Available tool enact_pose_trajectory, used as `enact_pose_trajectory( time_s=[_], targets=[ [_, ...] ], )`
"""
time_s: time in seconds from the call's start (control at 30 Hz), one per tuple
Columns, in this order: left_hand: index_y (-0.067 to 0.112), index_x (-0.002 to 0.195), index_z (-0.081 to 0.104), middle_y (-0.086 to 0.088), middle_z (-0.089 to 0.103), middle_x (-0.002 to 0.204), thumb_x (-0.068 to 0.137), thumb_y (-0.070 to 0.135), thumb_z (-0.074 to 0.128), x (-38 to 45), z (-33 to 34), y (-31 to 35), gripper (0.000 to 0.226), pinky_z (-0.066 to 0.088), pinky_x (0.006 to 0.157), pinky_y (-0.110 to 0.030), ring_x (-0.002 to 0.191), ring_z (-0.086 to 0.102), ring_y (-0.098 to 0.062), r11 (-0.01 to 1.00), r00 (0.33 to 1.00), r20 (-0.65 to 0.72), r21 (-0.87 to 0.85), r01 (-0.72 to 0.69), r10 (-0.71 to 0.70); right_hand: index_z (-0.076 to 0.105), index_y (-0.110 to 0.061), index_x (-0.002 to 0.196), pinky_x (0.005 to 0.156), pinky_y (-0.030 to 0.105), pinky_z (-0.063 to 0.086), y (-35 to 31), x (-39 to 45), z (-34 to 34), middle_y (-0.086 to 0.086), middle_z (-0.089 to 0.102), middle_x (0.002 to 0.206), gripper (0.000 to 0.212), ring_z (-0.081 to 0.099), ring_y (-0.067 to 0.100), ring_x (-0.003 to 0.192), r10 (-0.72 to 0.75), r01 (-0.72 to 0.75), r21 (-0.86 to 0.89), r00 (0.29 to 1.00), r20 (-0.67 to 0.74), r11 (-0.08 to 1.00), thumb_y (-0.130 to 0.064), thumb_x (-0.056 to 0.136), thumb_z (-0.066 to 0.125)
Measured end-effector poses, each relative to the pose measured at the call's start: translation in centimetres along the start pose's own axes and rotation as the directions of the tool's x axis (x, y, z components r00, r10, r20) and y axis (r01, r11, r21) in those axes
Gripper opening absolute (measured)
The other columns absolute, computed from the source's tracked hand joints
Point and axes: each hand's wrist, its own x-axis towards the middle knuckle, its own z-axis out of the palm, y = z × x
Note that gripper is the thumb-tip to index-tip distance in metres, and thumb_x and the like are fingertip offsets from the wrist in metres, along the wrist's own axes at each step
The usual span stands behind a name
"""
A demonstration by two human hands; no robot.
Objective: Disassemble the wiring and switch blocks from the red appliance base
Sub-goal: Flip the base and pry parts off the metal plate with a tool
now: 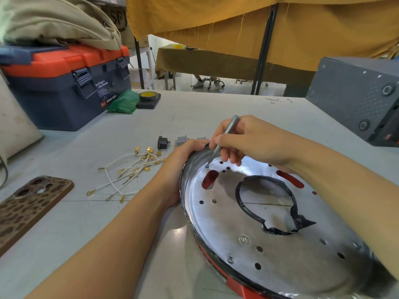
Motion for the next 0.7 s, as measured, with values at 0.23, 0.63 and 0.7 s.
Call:
enact_pose_trajectory(
  time_s=[0.23, 0.63, 0.7],
  targets=[
    [0.007, 0.074, 0.055, -0.002, 0.061, 0.052, 0.094, 0.005, 0.023, 0.4, -0.5, -0.7, 0.038, 0.044, 0.046, -0.014, 0.047, 0.057, -0.008, 0.998, 0.999, 0.033, -0.057, -0.035, 0.037, 0.061, -0.007, 0.089, 0.047, 0.019, 0.046, 0.2, 0.2, 0.9, 0.002, 0.062, 0.054, 0.013, 0.053, 0.010, 0.045, -0.038, 0.045, 0.076, 0.995, -0.097, 0.996, -0.017, 0.096, 0.056],
    [0.010, 0.074, 0.052, -0.003, 0.057, 0.057, 0.096, 0.003, 0.021, 0.5, -0.3, -0.4, 0.038, 0.042, 0.046, -0.013, 0.052, 0.053, -0.009, 0.997, 0.999, 0.044, 0.069, -0.029, 0.026, 0.059, -0.013, 0.082, 0.047, 0.009, 0.040, 0.3, 0.4, 1.5, -0.004, 0.059, 0.049, 0.028, 0.051, 0.001, 0.045, -0.064, 0.042, -0.128, 0.983, -0.170, 0.991, -0.021, 0.101, 0.040],
    [0.015, 0.073, 0.048, -0.001, 0.055, 0.051, 0.097, -0.002, 0.017, 0.8, -0.1, -0.1, 0.042, 0.038, 0.045, -0.010, 0.041, 0.052, -0.003, 0.992, 0.999, 0.047, 0.127, -0.019, 0.013, 0.057, -0.012, 0.083, 0.047, 0.008, 0.039, 0.4, 0.5, 1.5, -0.006, 0.059, 0.048, 0.027, 0.050, 0.000, 0.046, -0.057, 0.032, -0.144, 0.984, -0.169, 0.989, -0.022, 0.101, 0.040]
  ],
)
